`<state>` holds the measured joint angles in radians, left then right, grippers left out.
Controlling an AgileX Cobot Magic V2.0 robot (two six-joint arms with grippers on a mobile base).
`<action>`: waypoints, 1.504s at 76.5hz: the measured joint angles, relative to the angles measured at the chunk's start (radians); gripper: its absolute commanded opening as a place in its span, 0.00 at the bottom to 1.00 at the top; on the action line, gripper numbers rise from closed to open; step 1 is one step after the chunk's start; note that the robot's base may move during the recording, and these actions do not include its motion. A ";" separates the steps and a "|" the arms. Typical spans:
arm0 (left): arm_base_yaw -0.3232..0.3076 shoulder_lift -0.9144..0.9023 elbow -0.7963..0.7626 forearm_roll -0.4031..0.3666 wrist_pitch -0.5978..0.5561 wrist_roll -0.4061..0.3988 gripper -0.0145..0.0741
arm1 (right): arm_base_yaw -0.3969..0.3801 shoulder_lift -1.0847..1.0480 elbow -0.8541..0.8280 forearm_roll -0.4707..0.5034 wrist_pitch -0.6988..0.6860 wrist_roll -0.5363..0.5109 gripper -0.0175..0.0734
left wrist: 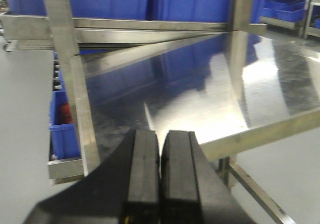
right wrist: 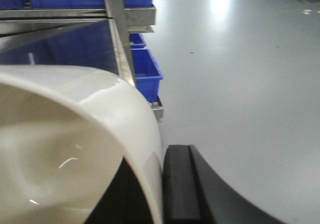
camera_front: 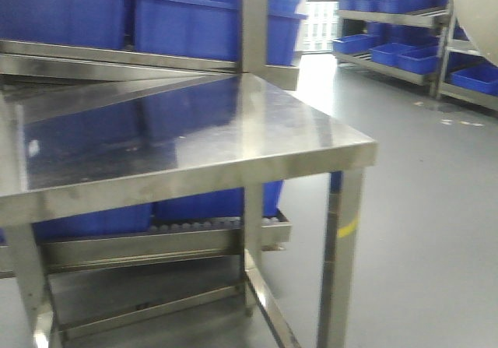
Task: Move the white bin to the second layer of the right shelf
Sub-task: 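Drive the base away from the table holding the white bin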
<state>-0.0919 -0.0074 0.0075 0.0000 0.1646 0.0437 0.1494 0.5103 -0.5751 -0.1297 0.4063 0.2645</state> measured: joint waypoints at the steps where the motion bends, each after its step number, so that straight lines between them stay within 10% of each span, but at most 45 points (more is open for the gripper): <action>1: 0.000 0.000 0.000 0.000 0.000 0.000 0.26 | 0.000 0.000 0.000 0.000 0.000 0.000 0.25; 115: 0.000 0.000 0.000 0.000 0.000 0.000 0.26 | 0.000 0.000 0.000 0.000 0.000 0.000 0.25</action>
<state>-0.0919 -0.0074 0.0075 0.0000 0.1646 0.0437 0.1494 0.5103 -0.5751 -0.1297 0.4063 0.2645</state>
